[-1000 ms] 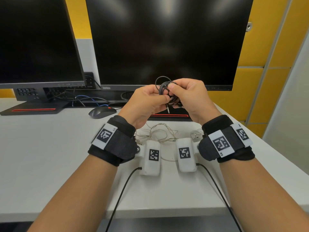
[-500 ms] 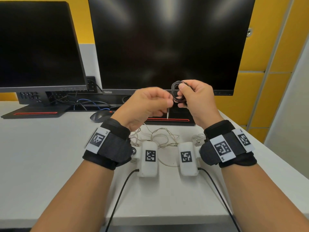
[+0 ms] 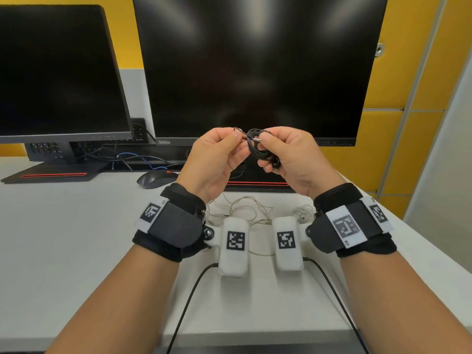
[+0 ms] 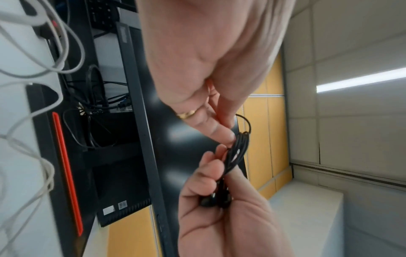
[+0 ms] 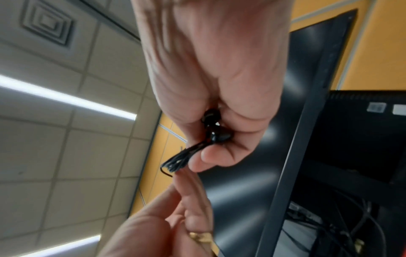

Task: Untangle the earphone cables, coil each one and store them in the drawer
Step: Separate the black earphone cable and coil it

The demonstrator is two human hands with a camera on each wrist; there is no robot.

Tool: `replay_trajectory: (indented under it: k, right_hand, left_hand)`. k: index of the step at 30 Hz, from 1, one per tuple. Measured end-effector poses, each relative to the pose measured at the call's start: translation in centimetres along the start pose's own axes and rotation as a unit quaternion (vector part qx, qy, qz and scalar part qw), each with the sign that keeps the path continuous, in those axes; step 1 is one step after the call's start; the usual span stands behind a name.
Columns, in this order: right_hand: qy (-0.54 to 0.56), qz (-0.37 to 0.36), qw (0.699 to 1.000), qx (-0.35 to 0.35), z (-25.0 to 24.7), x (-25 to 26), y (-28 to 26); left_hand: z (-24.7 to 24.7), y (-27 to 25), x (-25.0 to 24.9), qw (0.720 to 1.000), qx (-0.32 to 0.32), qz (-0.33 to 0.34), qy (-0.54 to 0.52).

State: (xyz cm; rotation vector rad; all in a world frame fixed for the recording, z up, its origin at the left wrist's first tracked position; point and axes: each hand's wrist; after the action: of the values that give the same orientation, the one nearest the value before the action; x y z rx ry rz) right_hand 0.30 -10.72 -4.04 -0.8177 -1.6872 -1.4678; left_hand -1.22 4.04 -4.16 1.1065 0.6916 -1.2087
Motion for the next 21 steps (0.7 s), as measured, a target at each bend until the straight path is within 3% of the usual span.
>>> replay_trajectory:
  k: [4, 7, 14, 18, 21]
  right_hand:
    - [0.009, -0.001, 1.000, -0.005, 0.14, -0.20, -0.01]
    - [-0.054, -0.027, 0.998, -0.033, 0.39, -0.33, -0.14]
    - [-0.111, -0.086, 0.983, -0.117, 0.38, -0.64, 0.06]
    - [-0.110, -0.101, 0.981, -0.122, 0.57, -0.73, 0.08]
    - [-0.094, -0.091, 0.986, -0.100, 0.79, -0.62, 0.01]
  left_hand:
    - [0.13, -0.33, 0.13, 0.995, 0.034, -0.038, 0.082]
    - [0.13, -0.33, 0.26, 0.987, 0.043, -0.050, 0.144]
    - [0.16, -0.59, -0.17, 0.981, 0.082, -0.090, 0.151]
    - [0.76, -0.86, 0.28, 0.978, 0.028, -0.058, 0.196]
    - [0.77, -0.54, 0.40, 0.977, 0.007, -0.075, 0.201]
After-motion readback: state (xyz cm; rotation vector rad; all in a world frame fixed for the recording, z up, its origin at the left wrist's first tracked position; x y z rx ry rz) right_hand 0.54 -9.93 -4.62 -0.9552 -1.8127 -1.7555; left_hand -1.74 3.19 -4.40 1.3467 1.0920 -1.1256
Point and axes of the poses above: each hand's wrist, its own y-axis towards the middle knuckle, its own z-axis out of the palm, x = y × z, and after that the axes turned 5 degrees about -z, right-handed
